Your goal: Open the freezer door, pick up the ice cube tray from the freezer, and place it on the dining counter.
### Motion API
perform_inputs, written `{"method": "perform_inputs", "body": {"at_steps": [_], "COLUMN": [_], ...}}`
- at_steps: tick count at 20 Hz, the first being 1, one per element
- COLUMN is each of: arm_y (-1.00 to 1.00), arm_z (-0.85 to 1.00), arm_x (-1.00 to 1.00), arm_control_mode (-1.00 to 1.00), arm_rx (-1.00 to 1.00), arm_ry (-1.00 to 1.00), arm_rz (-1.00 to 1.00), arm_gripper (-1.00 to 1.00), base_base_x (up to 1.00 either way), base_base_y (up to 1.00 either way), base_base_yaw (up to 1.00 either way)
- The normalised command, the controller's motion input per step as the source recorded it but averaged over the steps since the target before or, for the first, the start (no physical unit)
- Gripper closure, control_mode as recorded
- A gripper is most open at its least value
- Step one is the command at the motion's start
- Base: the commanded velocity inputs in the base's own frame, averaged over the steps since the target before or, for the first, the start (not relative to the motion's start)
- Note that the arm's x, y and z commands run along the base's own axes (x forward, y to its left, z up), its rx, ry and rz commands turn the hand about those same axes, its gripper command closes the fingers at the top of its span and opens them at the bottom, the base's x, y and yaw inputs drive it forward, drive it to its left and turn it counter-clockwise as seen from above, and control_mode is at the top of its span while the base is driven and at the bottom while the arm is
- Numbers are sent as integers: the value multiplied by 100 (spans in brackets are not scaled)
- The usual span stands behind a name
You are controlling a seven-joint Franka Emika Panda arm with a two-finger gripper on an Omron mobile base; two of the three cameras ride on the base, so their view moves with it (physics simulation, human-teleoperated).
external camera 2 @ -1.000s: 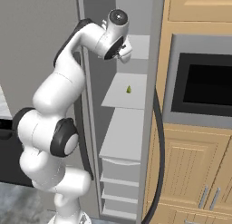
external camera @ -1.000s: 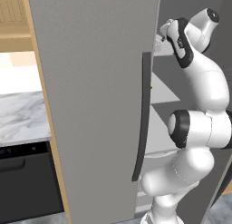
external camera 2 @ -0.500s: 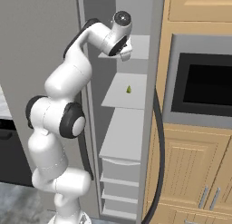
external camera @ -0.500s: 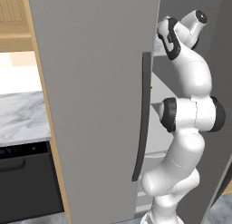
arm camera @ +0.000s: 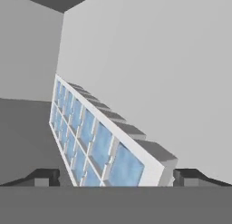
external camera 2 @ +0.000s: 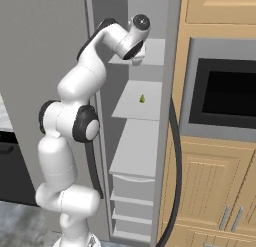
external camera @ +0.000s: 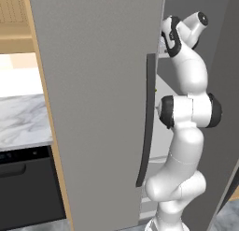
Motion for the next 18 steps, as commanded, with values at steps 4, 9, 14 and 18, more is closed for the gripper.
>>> {"method": "perform_inputs", "body": {"at_steps": [4, 9, 14, 18], "arm_y": [0, 0, 0, 3], "arm_z": [-25, -36, -37, -53], "arm_x": [20, 22, 23, 12], "arm_control_mode": [-100, -100, -100, -100], "arm_rx": [10, 1, 0, 0], "arm_ry": [0, 3, 6, 8], "arm_rz": [0, 0, 0, 0], "arm_gripper": [-100, -100, -100, 100], "base_base_x": [0, 0, 0, 0], "base_base_y": [0, 0, 0, 0], "base_base_yaw": [0, 0, 0, 0]}}
